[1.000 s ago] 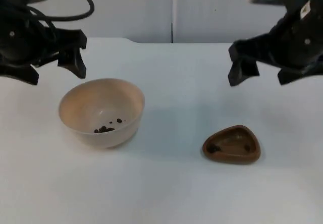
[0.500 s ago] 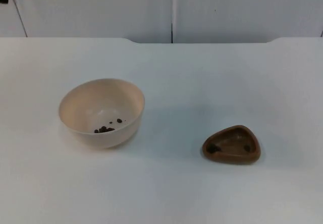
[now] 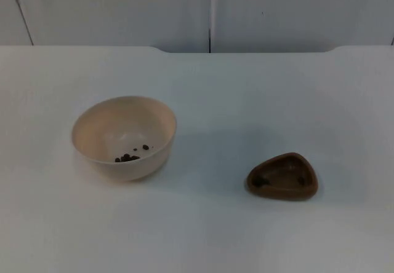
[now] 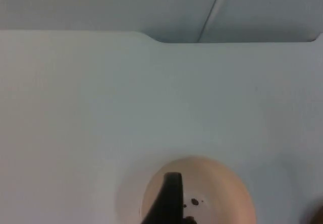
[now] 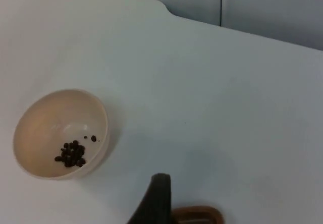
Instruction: Pick up the bowl with the left hand and pour the coffee beans from the cup into the bowl with the right hand.
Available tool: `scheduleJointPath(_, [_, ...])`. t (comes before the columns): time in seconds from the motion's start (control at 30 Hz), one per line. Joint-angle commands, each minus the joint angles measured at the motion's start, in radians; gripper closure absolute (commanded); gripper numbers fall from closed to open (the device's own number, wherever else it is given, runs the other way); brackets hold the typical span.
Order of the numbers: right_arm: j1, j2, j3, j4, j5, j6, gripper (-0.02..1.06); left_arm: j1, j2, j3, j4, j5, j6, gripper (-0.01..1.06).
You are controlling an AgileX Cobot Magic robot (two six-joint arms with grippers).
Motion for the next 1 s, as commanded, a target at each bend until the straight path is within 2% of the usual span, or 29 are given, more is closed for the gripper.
scheduleJointPath(0.0, [-0.003,-0.045,-0.001,-0.001,0.031,-0.014,0.23,0.002,-0.057,0.034,0.004,0.012,0.011,0.26])
scheduleJointPath(0.23, [-0.003,-0.118,0.001,-0.001,0.090,-0.027,0.23,0.002,-0.134,0.043,0.004,0.067,0.030,0.26])
scheduleJointPath(0.5, [-0.003,-0.312,0.159,-0.001,0.035,-0.042,0.23,0.002,-0.256,0.043,0.004,0.115,0.030,0.26])
scheduleJointPath(0.67, [-0.003,-0.436,0.260,-0.001,0.035,-0.042,0.23,0.002,-0.335,0.043,0.004,0.167,0.036,0.26])
scheduleJointPath(0.97, [-0.003,-0.610,0.365,0.001,0.058,-0.042,0.23,0.002,-0.451,0.043,-0.004,0.256,0.071,0.26])
